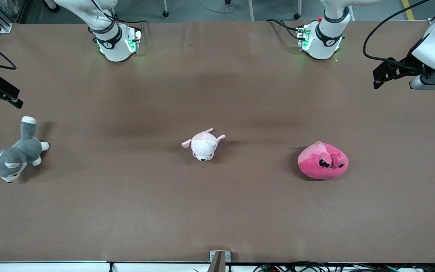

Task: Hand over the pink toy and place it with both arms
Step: 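Move the left gripper toward the large pink plush toy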

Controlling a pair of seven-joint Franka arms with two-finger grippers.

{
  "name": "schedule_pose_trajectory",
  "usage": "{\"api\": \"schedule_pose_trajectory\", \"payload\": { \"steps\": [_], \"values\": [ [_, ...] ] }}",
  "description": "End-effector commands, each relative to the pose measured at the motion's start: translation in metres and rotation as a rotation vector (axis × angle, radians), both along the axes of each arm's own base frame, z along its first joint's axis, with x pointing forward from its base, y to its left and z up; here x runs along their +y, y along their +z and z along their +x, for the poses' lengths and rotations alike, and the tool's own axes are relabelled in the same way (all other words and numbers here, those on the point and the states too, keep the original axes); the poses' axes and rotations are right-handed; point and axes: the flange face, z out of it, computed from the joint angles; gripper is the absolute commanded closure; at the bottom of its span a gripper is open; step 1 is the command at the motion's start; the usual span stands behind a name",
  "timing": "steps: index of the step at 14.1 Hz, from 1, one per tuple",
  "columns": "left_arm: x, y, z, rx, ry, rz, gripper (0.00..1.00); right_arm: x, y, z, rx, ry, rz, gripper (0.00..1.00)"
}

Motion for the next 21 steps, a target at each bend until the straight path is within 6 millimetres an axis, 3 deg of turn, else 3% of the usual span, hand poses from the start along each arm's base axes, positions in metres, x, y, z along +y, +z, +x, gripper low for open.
{"api": "schedule_pose_trajectory", "payload": {
  "steps": [1, 2, 5, 9, 10, 15, 18, 21],
  "values": [
    [0.003, -0.001, 0.006, 0.007, -0.012, -0.009, 0.0, -0.001, 0.004, -0.002, 0.001, -0.004, -0.016, 0.0],
    [0.003, -0.002, 0.008, 0.009, -0.014, -0.01, 0.0, -0.002, 0.004, -0.002, 0.0, -0.006, -0.016, 0.0],
    [0.003, -0.01, 0.038, 0.011, -0.01, -0.01, 0.0, -0.003, 0.004, -0.002, 0.0, -0.009, -0.016, 0.0],
    [0.01, -0.075, 0.084, 0.043, 0.028, -0.034, 0.0, -0.006, 0.002, -0.001, 0.001, -0.013, -0.016, 0.0],
    [0.009, -0.1, 0.096, 0.061, 0.033, -0.035, 0.0, -0.007, 0.002, -0.001, 0.003, -0.015, -0.014, 0.0],
    [0.006, -0.179, 0.131, 0.076, 0.159, -0.029, 0.0, -0.01, -0.009, -0.001, 0.008, -0.021, -0.005, 0.0],
    [0.003, -0.214, 0.144, 0.069, 0.189, -0.053, 0.0, -0.008, -0.019, -0.016, -0.039, -0.02, -0.009, 0.0],
    [-0.006, -0.251, 0.142, 0.051, 0.206, -0.063, 0.0, -0.008, -0.018, -0.019, -0.039, -0.02, -0.009, 0.0]
  ]
}}
